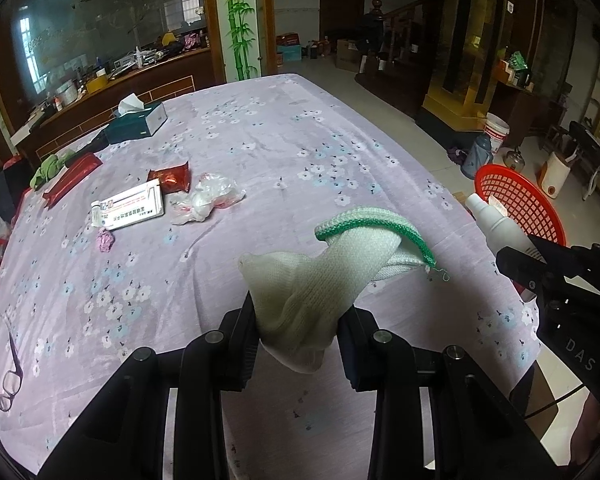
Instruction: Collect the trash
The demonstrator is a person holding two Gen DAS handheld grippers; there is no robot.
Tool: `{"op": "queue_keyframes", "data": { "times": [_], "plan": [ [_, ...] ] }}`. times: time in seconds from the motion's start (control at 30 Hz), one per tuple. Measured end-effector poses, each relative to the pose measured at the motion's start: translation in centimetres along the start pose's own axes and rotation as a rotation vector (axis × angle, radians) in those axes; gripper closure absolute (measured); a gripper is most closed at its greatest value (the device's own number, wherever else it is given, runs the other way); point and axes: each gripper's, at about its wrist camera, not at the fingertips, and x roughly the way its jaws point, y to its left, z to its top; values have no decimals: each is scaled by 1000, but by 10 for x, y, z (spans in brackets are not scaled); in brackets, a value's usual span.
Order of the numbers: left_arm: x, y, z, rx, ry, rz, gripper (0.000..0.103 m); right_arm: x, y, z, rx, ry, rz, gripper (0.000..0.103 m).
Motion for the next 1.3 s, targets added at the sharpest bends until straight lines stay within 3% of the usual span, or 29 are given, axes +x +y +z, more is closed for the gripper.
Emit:
{"op": "queue_keyframes", "data": {
  "times": [0.6,1.3],
  "plan": [
    [7,-26,7,49,4,-32,70,-3,-24,-3,45,-5,-30,70],
    [22,-79,26,136,-5,-99,70,-10,-80,-9,131,-8,-103,70]
  ]
}}
